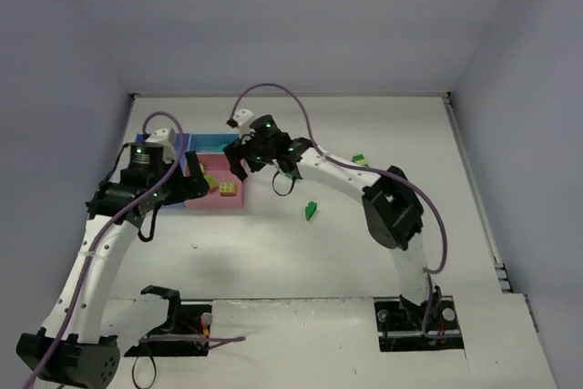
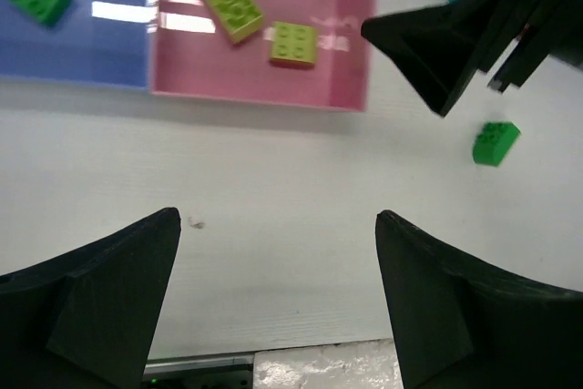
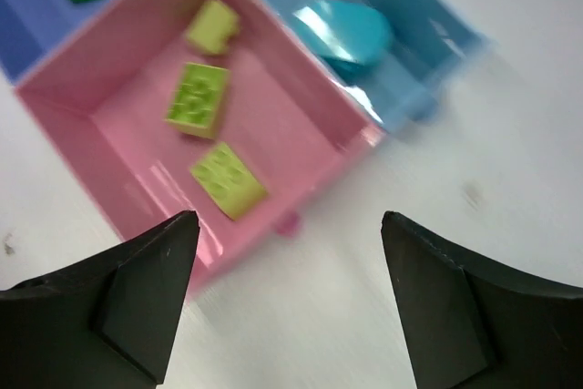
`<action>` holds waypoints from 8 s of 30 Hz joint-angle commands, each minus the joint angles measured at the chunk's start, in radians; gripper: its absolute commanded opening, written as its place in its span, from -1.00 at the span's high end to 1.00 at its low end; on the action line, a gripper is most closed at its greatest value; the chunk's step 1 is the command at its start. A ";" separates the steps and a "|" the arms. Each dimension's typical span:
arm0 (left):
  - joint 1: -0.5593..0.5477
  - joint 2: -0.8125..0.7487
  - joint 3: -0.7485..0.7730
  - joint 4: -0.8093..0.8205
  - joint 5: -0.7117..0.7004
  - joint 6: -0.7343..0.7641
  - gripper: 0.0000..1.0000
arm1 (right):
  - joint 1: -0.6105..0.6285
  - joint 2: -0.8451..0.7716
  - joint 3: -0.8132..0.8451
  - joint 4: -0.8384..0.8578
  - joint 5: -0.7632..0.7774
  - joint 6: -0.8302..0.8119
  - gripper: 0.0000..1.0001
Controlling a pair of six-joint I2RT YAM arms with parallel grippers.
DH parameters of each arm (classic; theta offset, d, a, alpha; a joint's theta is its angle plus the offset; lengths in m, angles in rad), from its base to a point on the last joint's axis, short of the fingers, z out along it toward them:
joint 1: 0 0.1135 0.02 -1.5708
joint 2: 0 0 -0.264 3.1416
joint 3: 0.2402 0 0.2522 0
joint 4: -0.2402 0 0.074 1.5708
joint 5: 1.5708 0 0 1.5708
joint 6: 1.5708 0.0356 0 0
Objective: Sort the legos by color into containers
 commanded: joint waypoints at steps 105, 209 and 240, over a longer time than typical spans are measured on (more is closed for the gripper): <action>-0.296 0.662 0.366 0.344 -0.073 0.239 1.00 | -0.695 -1.089 -0.980 -0.172 0.156 0.355 -0.64; -0.385 0.368 0.188 0.579 0.361 -0.317 0.42 | -0.055 -0.872 -0.756 0.331 -0.086 -0.001 1.00; 0.053 0.373 0.222 0.297 0.103 -0.126 1.00 | -0.086 -0.940 -0.939 0.278 -0.029 -0.009 1.00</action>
